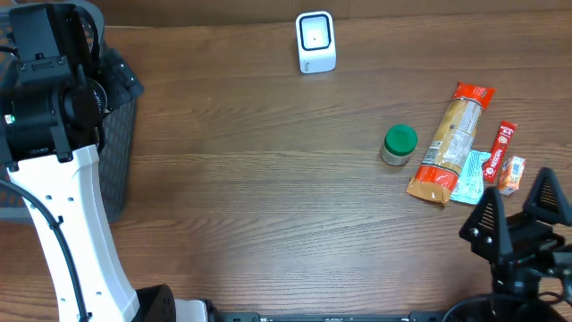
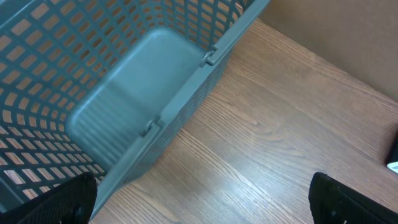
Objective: Scan the item barcode
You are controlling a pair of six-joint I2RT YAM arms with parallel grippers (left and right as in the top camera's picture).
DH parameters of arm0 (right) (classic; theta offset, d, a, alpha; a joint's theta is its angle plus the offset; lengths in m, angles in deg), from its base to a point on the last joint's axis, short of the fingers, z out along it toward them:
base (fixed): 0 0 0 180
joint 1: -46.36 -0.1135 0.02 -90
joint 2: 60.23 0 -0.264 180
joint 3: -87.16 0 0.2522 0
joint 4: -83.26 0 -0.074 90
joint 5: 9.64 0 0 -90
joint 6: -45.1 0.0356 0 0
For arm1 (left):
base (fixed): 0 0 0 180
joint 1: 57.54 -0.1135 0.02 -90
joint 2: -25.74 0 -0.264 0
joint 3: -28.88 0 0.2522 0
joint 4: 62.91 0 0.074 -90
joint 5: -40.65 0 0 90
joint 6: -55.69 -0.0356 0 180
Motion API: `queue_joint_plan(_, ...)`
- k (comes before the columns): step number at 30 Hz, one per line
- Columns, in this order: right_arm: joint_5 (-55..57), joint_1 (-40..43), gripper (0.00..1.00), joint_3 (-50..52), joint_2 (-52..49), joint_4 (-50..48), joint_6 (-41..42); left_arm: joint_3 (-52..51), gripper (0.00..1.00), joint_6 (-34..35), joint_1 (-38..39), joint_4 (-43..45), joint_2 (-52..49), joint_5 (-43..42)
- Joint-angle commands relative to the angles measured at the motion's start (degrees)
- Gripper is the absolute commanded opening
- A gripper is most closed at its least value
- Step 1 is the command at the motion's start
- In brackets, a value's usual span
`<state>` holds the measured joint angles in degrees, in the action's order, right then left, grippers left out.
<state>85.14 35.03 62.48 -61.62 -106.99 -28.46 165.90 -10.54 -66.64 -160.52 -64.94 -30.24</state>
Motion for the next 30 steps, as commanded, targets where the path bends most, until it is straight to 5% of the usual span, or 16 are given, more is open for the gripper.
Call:
queue_joint_plan(1, 0.7, 0.2, 1.0, 2.36, 0.7, -0.33, -0.46, 0.61, 1.0, -0.48, -0.24, 0.07, -0.39, 0.72)
queue_joint_plan(15, 0.74, 0.15, 1.0, 10.56, 1.25, 3.69, -0.44, 0.61, 1.0, -0.48, -0.24, 0.07, -0.39, 0.72)
queue_joint_plan(30, 0.68, 0.15, 1.0, 10.49, 1.25, 28.15, -0.22, 0.61, 0.99, -0.48, -0.24, 0.07, -0.39, 0.72)
